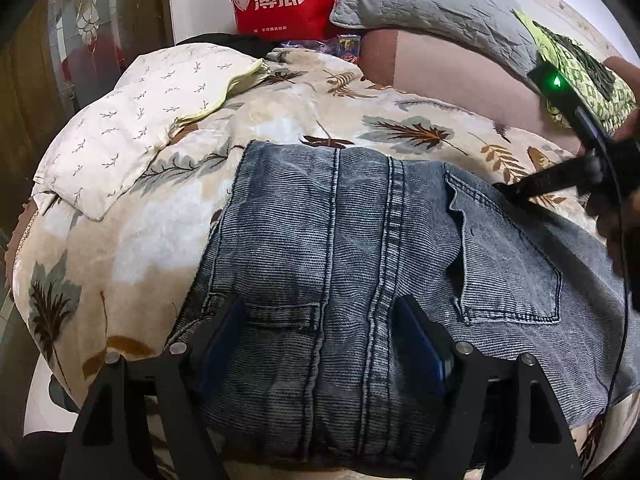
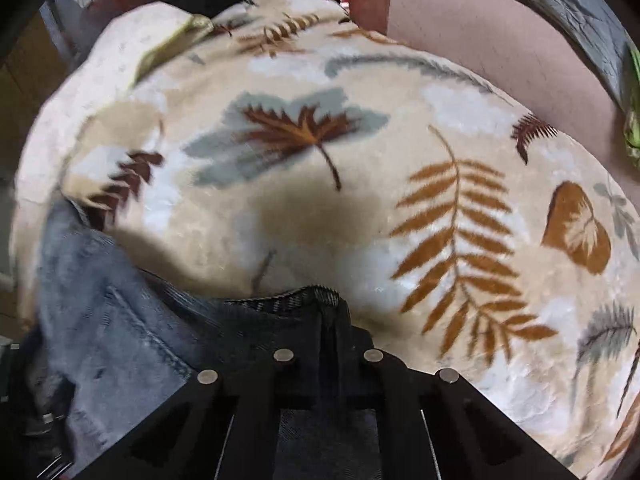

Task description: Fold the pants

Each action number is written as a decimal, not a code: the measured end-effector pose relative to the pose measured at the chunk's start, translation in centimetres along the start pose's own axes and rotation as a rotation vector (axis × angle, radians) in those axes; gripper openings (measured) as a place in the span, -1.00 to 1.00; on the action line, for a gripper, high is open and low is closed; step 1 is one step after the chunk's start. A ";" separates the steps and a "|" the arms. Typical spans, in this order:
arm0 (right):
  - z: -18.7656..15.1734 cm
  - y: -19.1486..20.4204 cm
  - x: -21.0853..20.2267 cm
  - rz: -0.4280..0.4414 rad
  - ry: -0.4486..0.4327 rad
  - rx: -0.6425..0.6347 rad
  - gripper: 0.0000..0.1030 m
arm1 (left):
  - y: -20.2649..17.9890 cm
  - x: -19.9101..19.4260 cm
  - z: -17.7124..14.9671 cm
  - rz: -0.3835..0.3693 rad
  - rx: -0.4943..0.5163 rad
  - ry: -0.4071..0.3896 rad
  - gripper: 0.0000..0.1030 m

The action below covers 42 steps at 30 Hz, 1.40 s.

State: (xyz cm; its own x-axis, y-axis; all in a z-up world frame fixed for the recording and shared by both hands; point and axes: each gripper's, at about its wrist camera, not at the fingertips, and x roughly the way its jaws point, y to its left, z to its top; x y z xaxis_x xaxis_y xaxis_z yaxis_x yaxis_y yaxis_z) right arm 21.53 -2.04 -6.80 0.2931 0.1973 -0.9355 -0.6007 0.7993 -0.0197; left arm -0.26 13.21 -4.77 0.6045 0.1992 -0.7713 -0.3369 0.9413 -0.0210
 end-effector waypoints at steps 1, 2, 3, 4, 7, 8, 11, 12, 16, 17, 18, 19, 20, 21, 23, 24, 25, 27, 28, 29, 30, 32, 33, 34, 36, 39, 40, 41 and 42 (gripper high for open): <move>-0.2 0.2 -0.2 -0.012 -0.026 0.006 -0.81 | 0.0 0.0 0.0 0.001 0.001 -0.004 0.52; -0.4 -0.1 -0.8 -0.007 -0.043 0.030 -0.76 | 0.0 -0.1 -0.1 0.000 -0.001 -0.006 0.52; -0.9 -0.8 -2.0 0.017 -0.075 0.091 -0.68 | 0.1 -0.1 -0.1 0.000 -0.004 -0.008 0.53; -1.7 -1.4 -3.4 0.027 -0.111 0.146 -0.38 | 0.0 -0.1 -0.1 0.004 -0.002 -0.010 0.53; -5.4 -3.0 -8.1 0.066 -0.220 0.258 0.29 | -0.2 -0.1 -0.1 0.017 0.002 -0.014 0.54; -6.8 -3.9 -9.5 0.088 -0.243 0.285 0.29 | -0.2 -0.1 -0.2 0.020 0.004 -0.016 0.54; -11.3 -6.9 -12.0 0.191 -0.232 0.407 0.29 | -0.2 -0.2 -0.2 0.023 0.009 -0.018 0.54; -12.8 -8.0 -12.2 0.217 -0.217 0.444 0.29 | -0.3 -0.2 -0.2 0.025 0.011 -0.018 0.54; -20.2 -14.7 -10.8 0.238 -0.163 0.700 0.39 | -0.1 -0.3 0.1 0.024 -0.010 -0.008 0.54; -21.5 -16.3 -9.5 0.230 -0.127 0.754 0.40 | -0.1 -0.2 0.2 0.028 -0.010 -0.006 0.56; -23.3 -18.4 -8.0 0.288 -0.117 0.845 0.31 | -0.1 -0.1 0.3 0.036 -0.011 -0.006 0.59; -24.3 -19.6 -8.1 0.373 -0.167 0.920 0.28 | -0.2 0.0 0.3 0.047 -0.009 -0.005 0.62; -24.8 -20.0 -8.9 0.407 -0.187 0.953 0.28 | -0.1 0.2 0.4 0.056 -0.008 -0.002 0.64; -25.0 -20.2 -9.9 0.403 -0.204 0.953 0.28 | -0.1 0.3 0.4 0.062 -0.009 -0.001 0.64; -25.4 -20.4 -13.0 0.393 -0.324 0.891 0.38 | -0.3 0.4 0.4 0.075 -0.008 0.002 0.65; -25.9 -20.8 -13.8 0.362 -0.364 0.890 0.47 | -0.3 0.4 0.4 0.078 -0.010 0.003 0.65; -26.7 -21.5 -13.7 0.294 -0.363 0.922 0.64 | -0.2 0.4 0.4 0.079 -0.014 0.005 0.65; -28.4 -23.7 -11.1 0.223 -0.252 1.008 0.63 | -0.1 0.4 0.4 0.078 -0.022 0.013 0.65; -29.3 -24.6 -10.3 0.265 -0.256 1.051 0.53 | -0.1 0.3 0.5 0.079 -0.027 0.021 0.65; -29.7 -25.3 -11.1 0.311 -0.297 1.079 0.53 | 0.0 0.3 0.5 0.078 -0.031 0.025 0.65; -29.5 -25.4 -12.0 0.328 -0.297 1.079 0.53 | 0.1 0.1 0.6 0.076 -0.038 0.027 0.65; -28.5 -25.6 -14.7 0.318 -0.363 1.007 0.53 | 0.2 -0.1 0.7 0.077 -0.052 0.034 0.65; -28.1 -25.9 -15.3 0.308 -0.391 0.991 0.53 | 0.1 -0.3 0.7 0.080 -0.057 0.033 0.65; -27.5 -26.5 -15.6 0.314 -0.407 0.990 0.53 | 0.1 -0.7 0.7 0.084 -0.064 0.029 0.65; -27.3 -28.0 -14.2 0.330 -0.385 1.004 0.54 | 0.1 -1.4 0.6 0.091 -0.069 0.028 0.65; -27.7 -30.1 -10.5 0.304 -0.281 1.088 0.47 | 0.2 -3.3 0.7 0.082 -0.071 -0.003 0.64; -27.8 -29.9 -11.6 0.318 -0.317 1.090 0.47 | 0.1 -4.1 0.8 0.077 -0.065 -0.024 0.65; -28.2 -29.6 -12.9 0.325 -0.361 1.081 0.47 | -0.1 -4.9 1.0 0.069 -0.062 -0.052 0.64; -28.7 -29.3 -14.4 0.325 -0.412 1.068 0.47 | -0.4 -5.5 1.2 0.056 -0.057 -0.069 0.64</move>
State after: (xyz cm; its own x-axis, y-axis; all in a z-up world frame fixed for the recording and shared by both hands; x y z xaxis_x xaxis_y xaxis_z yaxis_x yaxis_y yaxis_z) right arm 13.57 -44.60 -2.93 0.5756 0.4899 -0.6548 0.1753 0.7081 0.6840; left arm -2.60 12.03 0.23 0.6314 0.2714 -0.7264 -0.4113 0.9114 -0.0169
